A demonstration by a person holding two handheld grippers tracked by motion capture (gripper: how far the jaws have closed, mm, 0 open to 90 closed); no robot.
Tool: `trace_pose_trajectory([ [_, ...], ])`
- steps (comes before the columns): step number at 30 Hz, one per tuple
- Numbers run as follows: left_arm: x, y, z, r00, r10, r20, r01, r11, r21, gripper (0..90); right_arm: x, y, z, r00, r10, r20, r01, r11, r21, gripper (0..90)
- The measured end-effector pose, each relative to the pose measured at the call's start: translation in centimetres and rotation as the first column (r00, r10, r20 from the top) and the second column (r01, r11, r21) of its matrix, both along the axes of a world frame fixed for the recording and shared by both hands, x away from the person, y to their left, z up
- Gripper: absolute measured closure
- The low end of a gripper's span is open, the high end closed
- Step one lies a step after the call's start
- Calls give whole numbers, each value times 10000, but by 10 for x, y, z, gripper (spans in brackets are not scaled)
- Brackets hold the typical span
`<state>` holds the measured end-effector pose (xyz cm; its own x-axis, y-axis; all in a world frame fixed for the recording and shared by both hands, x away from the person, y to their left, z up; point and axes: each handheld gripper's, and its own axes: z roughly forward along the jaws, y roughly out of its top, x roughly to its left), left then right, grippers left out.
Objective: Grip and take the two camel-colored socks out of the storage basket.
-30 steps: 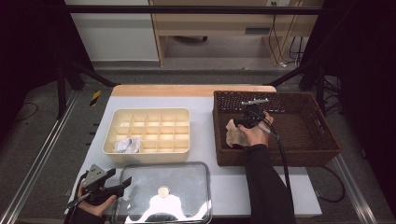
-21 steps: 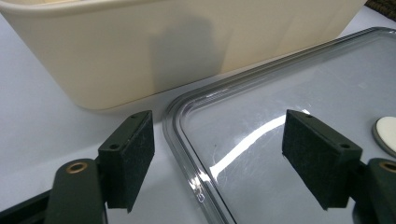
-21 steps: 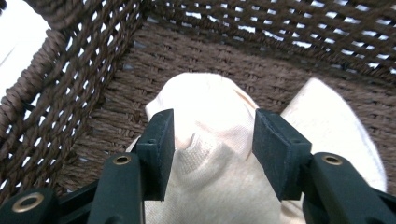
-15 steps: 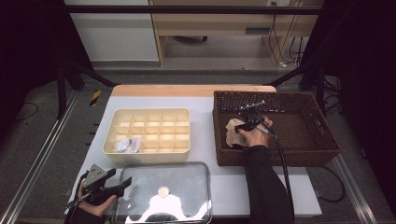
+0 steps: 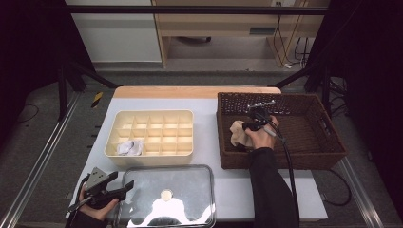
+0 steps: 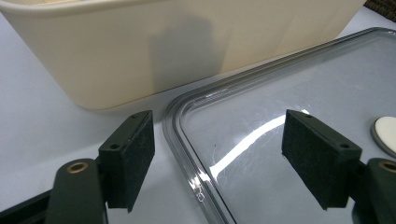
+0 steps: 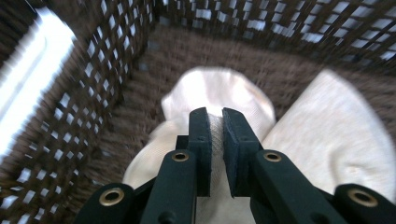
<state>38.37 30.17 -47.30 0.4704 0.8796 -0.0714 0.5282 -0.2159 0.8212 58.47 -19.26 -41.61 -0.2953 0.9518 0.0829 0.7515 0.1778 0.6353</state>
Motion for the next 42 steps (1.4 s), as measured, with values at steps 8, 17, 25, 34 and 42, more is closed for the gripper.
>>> trace_pose_trajectory([
  [8, 0, -1, 0, 10000, -16, -10, 16, 10000, 15, 250, -17, -16, 34, 9885, -171, 1499, 27, 9954, 958, 836],
  [17, 0, -1, 0, 10000, -28, -4, 28, 10000, -17, 250, -37, -24, 67, 9711, -6, 2388, -352, 9887, 1454, 839],
  [25, -1, -1, 0, 10000, -13, 4, 13, 10000, -54, 251, -61, -18, 105, 9410, 499, 3347, -956, 9880, 1214, 839],
  [34, -1, -2, 0, 10000, -23, -44, 23, 10000, -19, 252, -101, -9, 135, 8961, 1361, 4224, -2019, 9727, 1148, 839],
  [42, -1, -2, 0, 10000, -19, -51, 19, 10000, -25, 254, -135, 3, 143, 8509, 2262, 4741, -3229, 9371, 1324, 839],
])
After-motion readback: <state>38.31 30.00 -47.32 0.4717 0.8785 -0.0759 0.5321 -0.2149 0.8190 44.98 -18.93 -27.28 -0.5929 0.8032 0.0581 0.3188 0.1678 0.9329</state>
